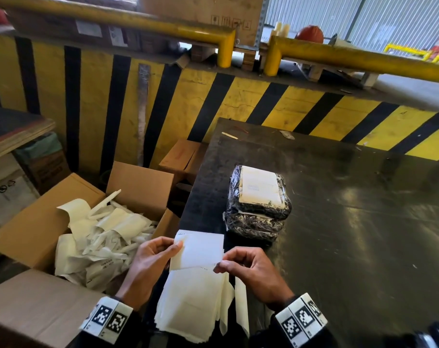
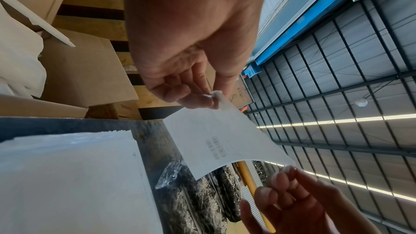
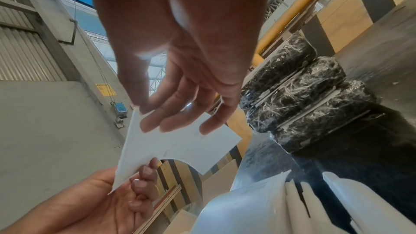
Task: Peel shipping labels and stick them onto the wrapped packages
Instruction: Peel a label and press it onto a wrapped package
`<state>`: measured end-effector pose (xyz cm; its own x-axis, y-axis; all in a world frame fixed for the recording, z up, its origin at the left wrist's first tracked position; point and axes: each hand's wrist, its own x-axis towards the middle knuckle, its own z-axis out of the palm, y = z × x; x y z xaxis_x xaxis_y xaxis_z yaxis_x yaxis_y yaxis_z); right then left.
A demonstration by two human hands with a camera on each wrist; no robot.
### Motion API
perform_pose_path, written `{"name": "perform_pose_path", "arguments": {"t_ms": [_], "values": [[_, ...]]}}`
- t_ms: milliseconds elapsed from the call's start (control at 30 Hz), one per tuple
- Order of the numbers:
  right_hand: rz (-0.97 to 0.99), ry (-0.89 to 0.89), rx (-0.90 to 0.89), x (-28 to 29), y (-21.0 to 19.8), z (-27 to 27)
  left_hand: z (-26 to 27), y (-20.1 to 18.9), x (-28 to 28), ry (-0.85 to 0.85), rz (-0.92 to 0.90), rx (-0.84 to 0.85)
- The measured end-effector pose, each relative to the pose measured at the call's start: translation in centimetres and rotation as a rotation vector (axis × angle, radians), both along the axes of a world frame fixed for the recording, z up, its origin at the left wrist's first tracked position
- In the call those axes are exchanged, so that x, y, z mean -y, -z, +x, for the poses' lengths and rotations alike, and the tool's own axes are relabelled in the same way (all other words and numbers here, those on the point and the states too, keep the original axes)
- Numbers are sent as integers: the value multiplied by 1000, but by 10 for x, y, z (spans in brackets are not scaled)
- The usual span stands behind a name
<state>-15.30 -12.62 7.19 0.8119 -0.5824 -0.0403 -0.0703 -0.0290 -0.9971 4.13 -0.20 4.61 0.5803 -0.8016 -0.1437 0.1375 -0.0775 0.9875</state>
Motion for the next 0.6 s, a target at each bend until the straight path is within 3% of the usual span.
{"name": "perform_pose_path", "arguments": {"t_ms": [200,600], "values": [[-17,42,3,-4,4,11,-5,7,-5,56,-13,-40],[53,9,87,-8,-6,11,4,6,-9,-39,-24,-77]]}}
